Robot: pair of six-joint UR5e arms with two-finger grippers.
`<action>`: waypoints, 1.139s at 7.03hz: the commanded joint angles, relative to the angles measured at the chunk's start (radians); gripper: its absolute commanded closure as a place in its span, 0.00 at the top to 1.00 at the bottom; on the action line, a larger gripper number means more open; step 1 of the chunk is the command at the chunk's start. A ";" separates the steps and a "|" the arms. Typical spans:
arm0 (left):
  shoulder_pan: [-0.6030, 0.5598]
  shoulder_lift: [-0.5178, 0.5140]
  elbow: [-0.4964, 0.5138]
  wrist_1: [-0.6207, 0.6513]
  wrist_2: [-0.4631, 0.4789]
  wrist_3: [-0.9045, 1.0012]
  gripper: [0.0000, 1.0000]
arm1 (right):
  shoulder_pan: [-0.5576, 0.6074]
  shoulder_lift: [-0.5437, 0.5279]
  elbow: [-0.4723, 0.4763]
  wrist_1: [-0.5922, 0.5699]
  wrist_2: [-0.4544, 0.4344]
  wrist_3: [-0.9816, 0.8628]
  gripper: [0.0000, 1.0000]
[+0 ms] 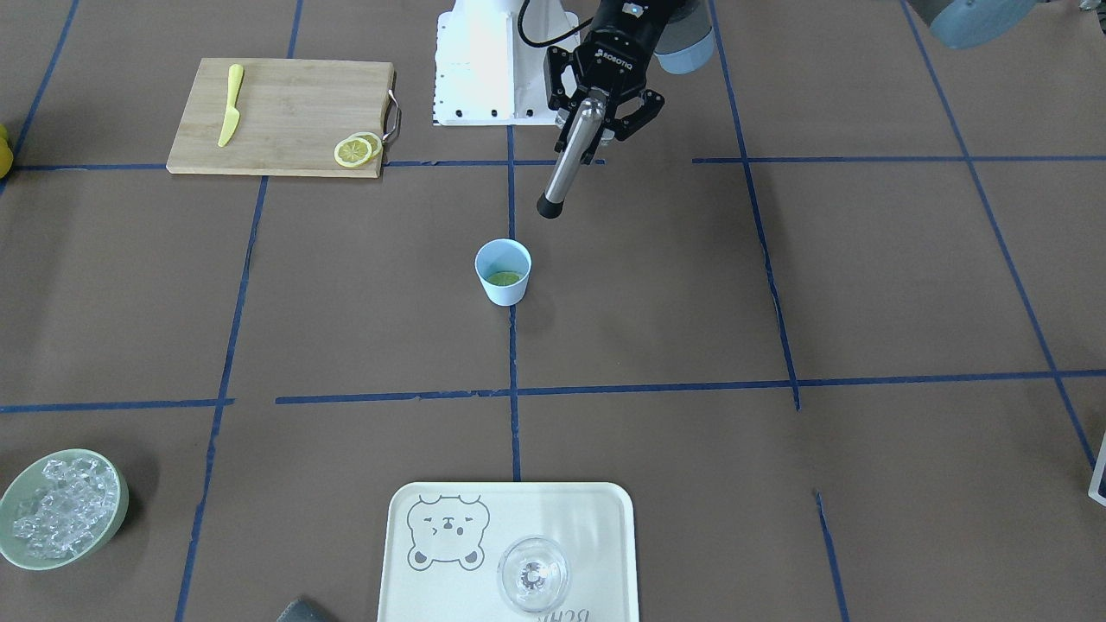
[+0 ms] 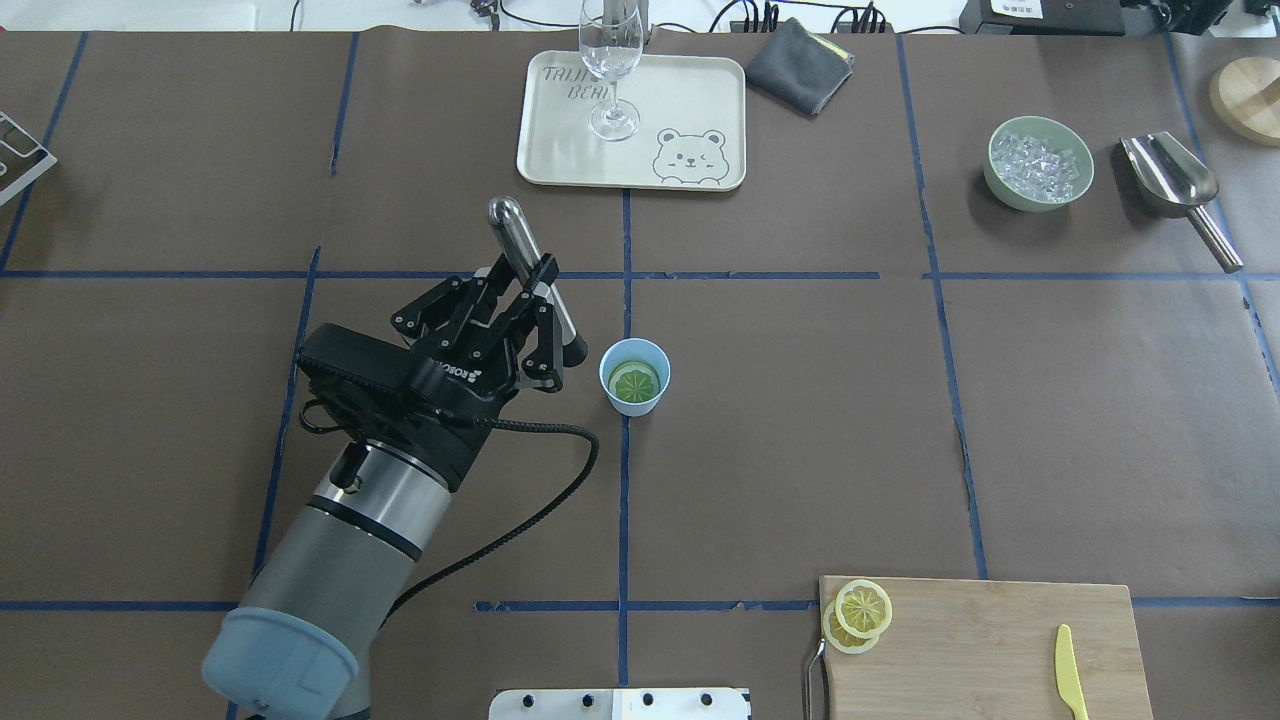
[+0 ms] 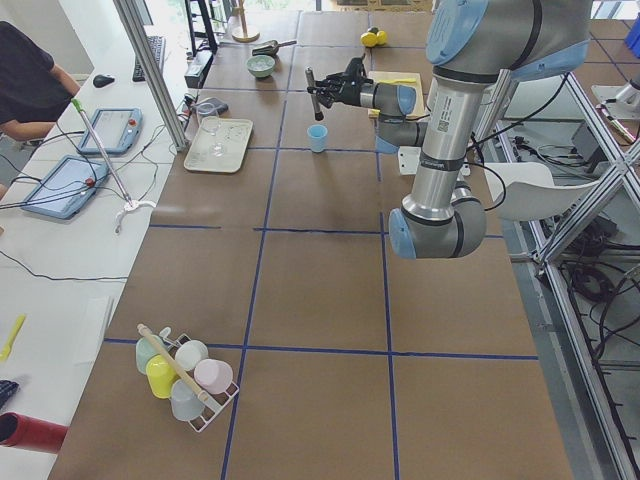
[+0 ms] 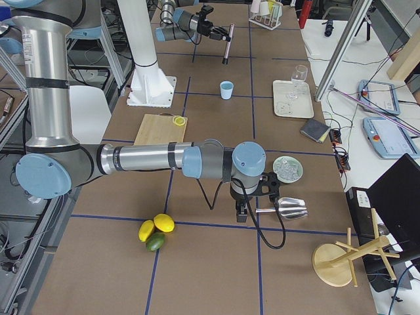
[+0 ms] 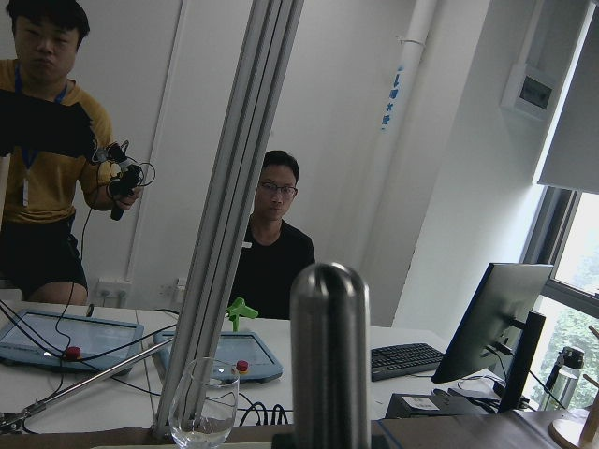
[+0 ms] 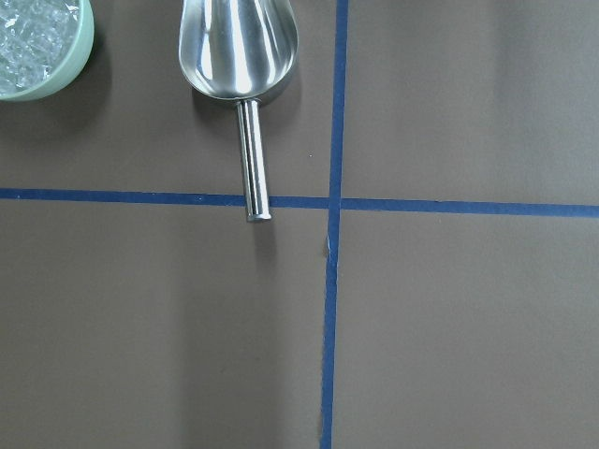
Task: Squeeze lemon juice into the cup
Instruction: 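Move the muddler with the left gripper over the blue cup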
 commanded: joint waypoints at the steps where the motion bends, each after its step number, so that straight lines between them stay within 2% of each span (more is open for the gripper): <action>1: 0.018 -0.085 0.082 -0.005 0.006 0.112 0.00 | 0.000 0.000 -0.004 0.000 -0.001 0.000 1.00; 6: 0.021 -0.112 0.167 -0.030 0.055 0.114 0.00 | 0.000 -0.003 0.001 0.000 0.000 0.002 1.00; 8: 0.023 -0.157 0.284 -0.158 0.097 0.108 0.00 | 0.000 0.001 0.002 0.000 0.000 0.000 1.00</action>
